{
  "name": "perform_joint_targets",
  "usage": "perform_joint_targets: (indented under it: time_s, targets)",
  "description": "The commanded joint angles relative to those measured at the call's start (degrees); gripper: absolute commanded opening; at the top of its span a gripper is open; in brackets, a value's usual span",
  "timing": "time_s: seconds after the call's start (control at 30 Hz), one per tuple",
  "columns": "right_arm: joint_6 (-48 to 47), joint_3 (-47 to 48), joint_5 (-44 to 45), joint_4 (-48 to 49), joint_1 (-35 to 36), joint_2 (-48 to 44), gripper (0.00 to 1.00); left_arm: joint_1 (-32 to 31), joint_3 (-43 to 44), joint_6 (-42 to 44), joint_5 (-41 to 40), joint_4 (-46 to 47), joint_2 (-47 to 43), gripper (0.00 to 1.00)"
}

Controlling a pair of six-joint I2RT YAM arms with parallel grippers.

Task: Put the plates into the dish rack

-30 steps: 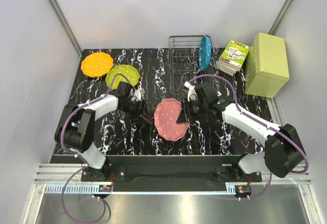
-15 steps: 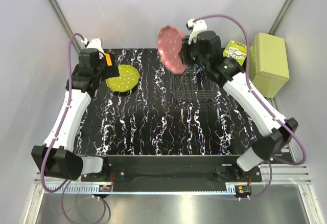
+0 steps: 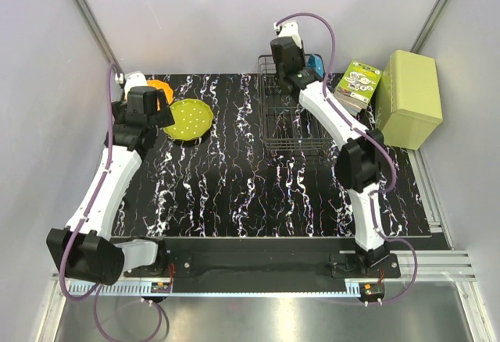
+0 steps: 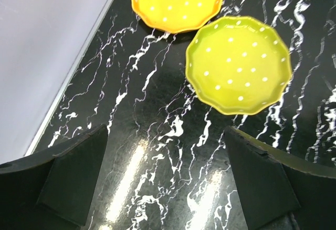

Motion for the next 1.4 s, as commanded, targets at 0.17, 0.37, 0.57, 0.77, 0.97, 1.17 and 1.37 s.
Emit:
perform_joint_targets:
  time_s: [0.17, 0.37, 0.57, 0.77, 0.97, 1.17, 1.37]
  targets:
    - [-0.42, 19.93, 10.73, -2.36, -2.34, 5.32, 0.0, -0.17, -2.34, -2.16, 1.19, 3.46, -1.72, 0.99]
    - [1.68, 17.56, 10.91, -5.87, -2.86, 5.76, 0.0, -0.08, -2.35, -2.69, 2.78, 3.55, -1.63, 0.99]
    - [3.01, 18.34, 8.45, -8.33, -3.74, 7.69, 0.0, -0.08, -3.05, -3.04, 3.31, 3.46, -1.46, 0.99]
    - [3.8, 19.49, 5.73, -9.39, -3.92, 9.89, 0.0, -0.08, -4.28, -3.13, 4.27, 3.99, -1.2, 0.99]
    - [4.33, 21.86, 5.02, -9.65, -4.18, 12.35, 0.0, 0.1, -4.54, -2.95, 4.89, 4.16, -0.58, 0.99]
    - [4.15, 21.86, 4.67, -10.01, -4.36, 13.49, 0.0, 0.36, -4.19, -2.95, 6.03, 4.16, 0.65, 0.99]
    - [4.41, 21.6, 4.23, -10.97, -5.32, 15.16, 0.0, 0.36, -3.84, -2.96, 7.7, 4.07, 1.61, 0.99]
